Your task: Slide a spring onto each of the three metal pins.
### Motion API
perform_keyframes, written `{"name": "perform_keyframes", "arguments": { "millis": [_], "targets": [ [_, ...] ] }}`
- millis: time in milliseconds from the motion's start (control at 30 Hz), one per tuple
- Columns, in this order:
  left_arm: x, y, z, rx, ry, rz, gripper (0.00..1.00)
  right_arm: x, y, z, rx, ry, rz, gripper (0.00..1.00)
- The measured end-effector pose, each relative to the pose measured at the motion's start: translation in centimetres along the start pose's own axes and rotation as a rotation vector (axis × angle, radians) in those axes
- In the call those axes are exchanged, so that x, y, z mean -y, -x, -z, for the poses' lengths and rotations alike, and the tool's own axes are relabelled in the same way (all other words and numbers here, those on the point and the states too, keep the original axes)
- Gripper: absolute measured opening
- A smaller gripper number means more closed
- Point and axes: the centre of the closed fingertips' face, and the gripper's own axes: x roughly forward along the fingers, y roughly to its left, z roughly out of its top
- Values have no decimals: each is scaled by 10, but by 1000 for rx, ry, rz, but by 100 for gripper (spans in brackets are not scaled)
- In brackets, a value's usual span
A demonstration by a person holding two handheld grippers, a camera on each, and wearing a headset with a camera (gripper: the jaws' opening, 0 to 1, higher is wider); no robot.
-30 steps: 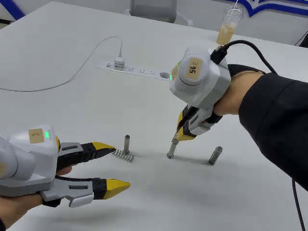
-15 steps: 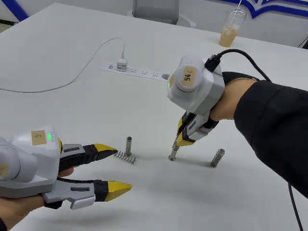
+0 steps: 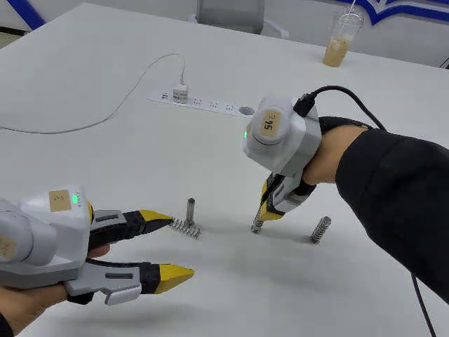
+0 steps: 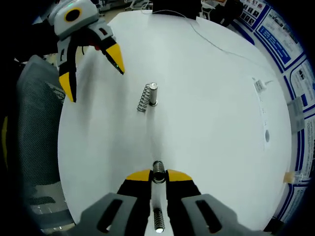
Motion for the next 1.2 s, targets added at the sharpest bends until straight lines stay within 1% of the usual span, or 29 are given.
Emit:
{"name": "perform_keyframes", "arguments": {
  "millis": [333, 433, 800, 967, 1200],
  "targets": [
    [-3, 0, 2, 0, 6, -4, 51, -1, -9, 6, -8, -25, -14, 12],
    [-3, 0, 2, 3, 7, -6, 51, 0, -10, 5, 1, -35, -13, 12],
    [-5, 1, 2, 4, 9, -10, 51, 1, -11, 7, -1, -31, -9, 13],
    [-4, 1, 2, 2, 10, -9, 51, 2, -11, 7, 7, -36, -5, 17],
    [-4, 1, 1, 5, 7, -8, 51, 4, -6, 5, 28, -41, 13, 22]
  ]
}}
